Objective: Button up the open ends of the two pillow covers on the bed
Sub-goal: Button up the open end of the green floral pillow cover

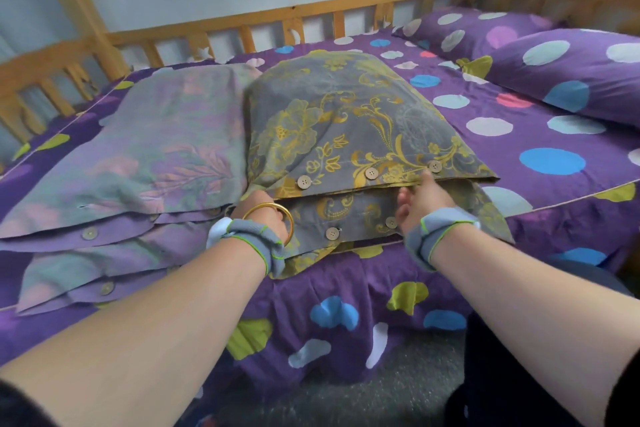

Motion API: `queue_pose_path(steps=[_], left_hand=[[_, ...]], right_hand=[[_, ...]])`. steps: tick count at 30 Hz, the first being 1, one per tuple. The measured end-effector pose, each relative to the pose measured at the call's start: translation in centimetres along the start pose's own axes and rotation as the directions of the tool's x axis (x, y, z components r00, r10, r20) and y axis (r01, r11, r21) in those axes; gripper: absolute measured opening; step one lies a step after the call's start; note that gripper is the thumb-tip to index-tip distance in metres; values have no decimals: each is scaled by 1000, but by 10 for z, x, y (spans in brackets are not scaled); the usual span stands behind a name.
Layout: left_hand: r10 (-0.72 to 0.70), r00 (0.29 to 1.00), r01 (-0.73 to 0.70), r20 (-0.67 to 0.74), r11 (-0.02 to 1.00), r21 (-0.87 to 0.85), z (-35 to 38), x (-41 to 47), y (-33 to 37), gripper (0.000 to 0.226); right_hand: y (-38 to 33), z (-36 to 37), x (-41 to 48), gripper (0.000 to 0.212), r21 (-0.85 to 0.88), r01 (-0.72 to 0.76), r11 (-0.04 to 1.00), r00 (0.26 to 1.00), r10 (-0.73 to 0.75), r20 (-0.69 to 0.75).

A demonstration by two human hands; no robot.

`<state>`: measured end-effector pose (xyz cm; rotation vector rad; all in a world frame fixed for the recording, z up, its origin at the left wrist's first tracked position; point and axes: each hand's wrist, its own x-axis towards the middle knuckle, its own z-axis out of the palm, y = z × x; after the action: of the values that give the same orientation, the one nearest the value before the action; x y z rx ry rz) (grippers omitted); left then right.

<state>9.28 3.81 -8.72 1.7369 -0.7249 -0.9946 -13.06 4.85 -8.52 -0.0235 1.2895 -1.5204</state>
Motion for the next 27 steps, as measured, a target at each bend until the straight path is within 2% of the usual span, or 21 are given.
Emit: queue_pose_path(steps=[1, 2, 3, 5, 7, 9, 11, 13, 16, 18, 19, 20, 22, 24, 26, 27], left_hand=[[-42, 999, 42, 1, 998, -39, -2, 5, -2, 21], [-32, 998, 35, 54, 997, -67, -3, 5, -5, 24], [5, 996, -5, 88, 1000, 2, -6, -3, -7, 29], [-100, 995, 101, 15, 987, -127, -11, 6, -23, 44], [-126, 992, 126, 12, 986, -111, -21, 3, -35, 45], [-147, 989, 147, -35, 989, 3, -37, 3, -50, 39], [-235, 972, 235, -5, 970, 59, -46, 15, -67, 50], [-340, 932, 325, 126, 937, 125, -48, 21, -76, 70], [-466, 810, 432, 357, 885, 174, -48, 5, -72, 48], [-473, 775, 421, 418, 881, 215, -44, -3, -70, 41], [-423, 814, 382, 398, 906, 181, -42, -4, -67, 37], [-353, 881, 337, 315, 936, 106, -38, 0, -69, 34], [-151, 986, 149, 70, 988, 33, -37, 9, -70, 41], [-105, 994, 102, -16, 988, -118, -41, 14, -71, 31], [-130, 991, 132, 30, 987, -89, -45, 9, -76, 27], [-149, 985, 155, 83, 985, -71, -48, 8, -79, 36]], right_hand=[[14, 8, -9, 39, -57, -4, 998, 998, 8, 65], [28, 15, -16, 40, -109, -2, 994, 994, 14, 106], [41, 22, -26, 41, -141, -13, 990, 990, 32, 135], [62, 33, -32, 42, -242, 17, 970, 984, 28, 178], [78, 37, -42, 38, -353, 60, 934, 962, 40, 271], [94, 37, -45, 28, -468, 186, 864, 934, -8, 356], [104, 37, -45, 20, -621, 406, 670, 886, -123, 447], [106, 40, -44, 15, -694, 583, 423, 811, -244, 532], [104, 45, -39, 12, -705, 684, 189, 723, -306, 619], [103, 49, -41, 14, -681, 723, 120, 679, -310, 666], [103, 52, -43, 14, -667, 739, 101, 660, -311, 684], [103, 53, -43, 15, -662, 745, 81, 651, -307, 694], [101, 55, -40, 16, -698, 716, 14, 673, -284, 683], [99, 55, -37, 15, -759, 650, -36, 729, -253, 636], [99, 56, -36, 16, -791, 607, -73, 761, -235, 605], [99, 59, -38, 17, -796, 597, -99, 765, -227, 602]])
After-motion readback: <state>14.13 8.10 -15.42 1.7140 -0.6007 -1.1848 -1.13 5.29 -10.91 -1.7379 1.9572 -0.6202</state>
